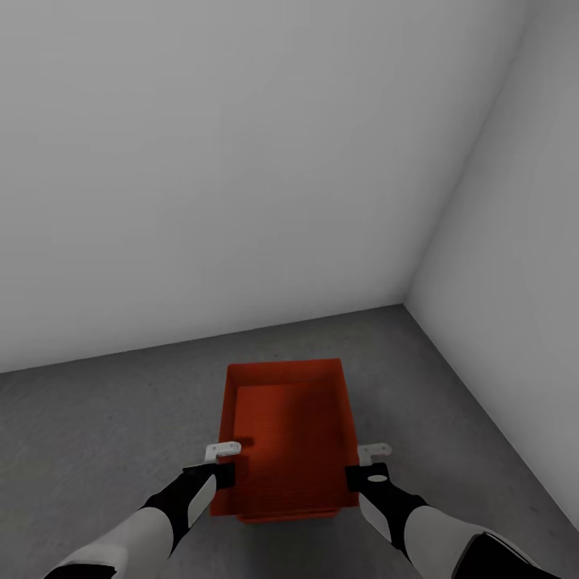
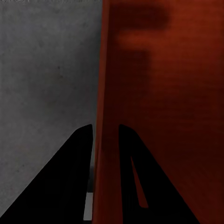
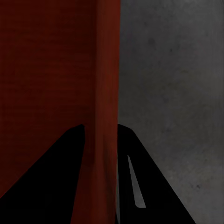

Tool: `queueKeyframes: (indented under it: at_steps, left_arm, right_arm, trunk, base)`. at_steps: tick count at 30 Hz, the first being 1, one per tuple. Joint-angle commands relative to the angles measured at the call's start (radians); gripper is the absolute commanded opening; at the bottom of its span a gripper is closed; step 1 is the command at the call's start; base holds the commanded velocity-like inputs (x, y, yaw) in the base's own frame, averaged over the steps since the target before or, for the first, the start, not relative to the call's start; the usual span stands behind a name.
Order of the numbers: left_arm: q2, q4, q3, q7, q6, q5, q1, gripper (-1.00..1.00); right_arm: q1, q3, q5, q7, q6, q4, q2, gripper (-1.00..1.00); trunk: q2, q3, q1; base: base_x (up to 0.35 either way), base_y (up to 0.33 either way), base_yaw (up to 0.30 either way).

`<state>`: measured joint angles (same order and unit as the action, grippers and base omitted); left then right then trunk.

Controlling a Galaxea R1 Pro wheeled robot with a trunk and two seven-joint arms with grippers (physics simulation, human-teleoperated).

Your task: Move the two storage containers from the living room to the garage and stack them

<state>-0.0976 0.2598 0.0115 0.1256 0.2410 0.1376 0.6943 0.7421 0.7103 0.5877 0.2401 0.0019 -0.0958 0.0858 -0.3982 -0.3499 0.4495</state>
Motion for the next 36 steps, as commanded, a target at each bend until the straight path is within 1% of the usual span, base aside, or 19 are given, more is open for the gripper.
queueKeyframes:
  at_steps: [1, 8, 36]
  left_arm:
    - [0.001, 0.006, -0.002, 0.014, 0.006, 0.008, 0.001, -1.00]
    - [0.001, 0.006, -0.002, 0.014, 0.006, 0.008, 0.001, -1.00]
    - [0.000, 0.007, -0.001, 0.009, 0.009, 0.007, 0.001, -1.00]
  right_arm:
    - [0.000, -0.028, 0.019, 0.016, 0.002, 0.024, -0.003, -1.00]
    - [0.000, -0.028, 0.018, 0.033, 0.000, 0.024, -0.002, -1.00]
    - [0.000, -0.028, 0.018, 0.034, 0.000, 0.024, -0.005, -1.00]
  trunk:
    - [-0.002, -0.001, 0.001]
    - [-0.002, -0.001, 0.001]
    - [-0.002, -0.001, 0.001]
  base:
    - [0.000, 0.000, 0.000]
    - [0.000, 0.000, 0.000]
    - [0.000, 0.000, 0.000]
